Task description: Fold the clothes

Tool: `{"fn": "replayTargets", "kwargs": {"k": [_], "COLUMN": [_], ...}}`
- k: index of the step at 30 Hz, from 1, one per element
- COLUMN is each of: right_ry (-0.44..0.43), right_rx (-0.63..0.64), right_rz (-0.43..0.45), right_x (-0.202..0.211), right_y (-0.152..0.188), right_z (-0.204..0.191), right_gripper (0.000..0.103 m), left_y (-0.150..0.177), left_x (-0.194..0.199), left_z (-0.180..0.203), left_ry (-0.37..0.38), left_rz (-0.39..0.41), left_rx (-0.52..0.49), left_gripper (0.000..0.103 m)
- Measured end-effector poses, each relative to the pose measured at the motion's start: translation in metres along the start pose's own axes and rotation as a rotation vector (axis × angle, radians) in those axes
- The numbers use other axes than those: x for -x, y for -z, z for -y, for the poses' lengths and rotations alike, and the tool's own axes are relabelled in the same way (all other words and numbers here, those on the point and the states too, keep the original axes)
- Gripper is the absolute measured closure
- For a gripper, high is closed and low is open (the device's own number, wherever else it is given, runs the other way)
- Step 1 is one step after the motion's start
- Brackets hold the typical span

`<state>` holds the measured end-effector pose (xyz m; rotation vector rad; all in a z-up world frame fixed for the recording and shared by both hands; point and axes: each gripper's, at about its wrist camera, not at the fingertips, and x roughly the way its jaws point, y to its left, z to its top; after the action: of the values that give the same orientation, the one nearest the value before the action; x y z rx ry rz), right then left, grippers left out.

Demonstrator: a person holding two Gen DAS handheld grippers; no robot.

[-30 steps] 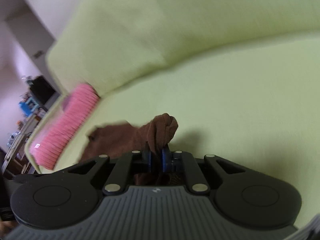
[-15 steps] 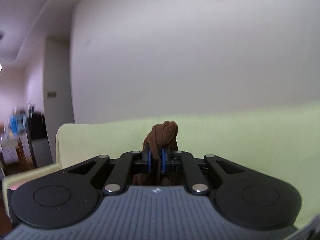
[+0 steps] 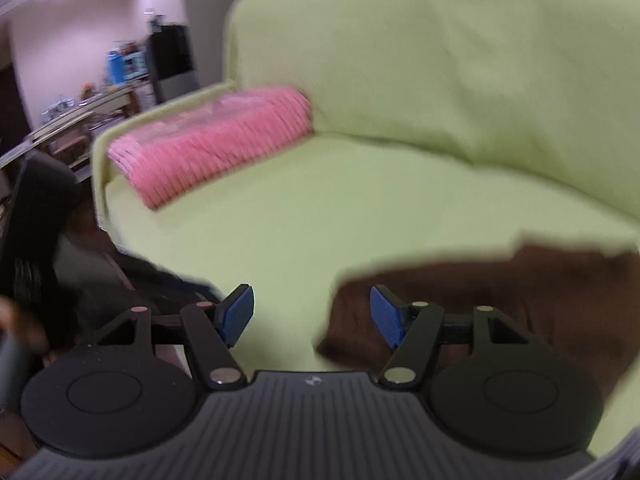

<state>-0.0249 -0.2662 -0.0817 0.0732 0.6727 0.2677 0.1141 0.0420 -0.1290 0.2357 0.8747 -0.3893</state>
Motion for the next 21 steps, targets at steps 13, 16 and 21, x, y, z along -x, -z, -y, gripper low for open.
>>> {"fn": "replayTargets", "kwargs": {"k": [13, 16, 21], "right_ry": [0.454, 0.448, 0.470], "right_rx": [-0.148, -0.126, -0.103], "right_rz": [-0.073, -0.059, -0.049], "right_x": [-0.015, -0.021, -0.043], "right_y": [0.060, 0.061, 0.061], "right_z": [0.112, 0.109, 0.108], "right_gripper": [0.040, 0.040, 0.040], "left_y": [-0.010, -0.002, -0.003], "left_x": [-0.049, -0.066, -0.077], "left_z": [0.113, 0.111, 0.106], "left_ry": [0.021, 0.022, -0.020], "left_rz": [0.102, 0.073, 0.067], "left_rx": [-0.410, -0.390, -0.328], "left_gripper": [0.058, 0.058, 0.058]}}
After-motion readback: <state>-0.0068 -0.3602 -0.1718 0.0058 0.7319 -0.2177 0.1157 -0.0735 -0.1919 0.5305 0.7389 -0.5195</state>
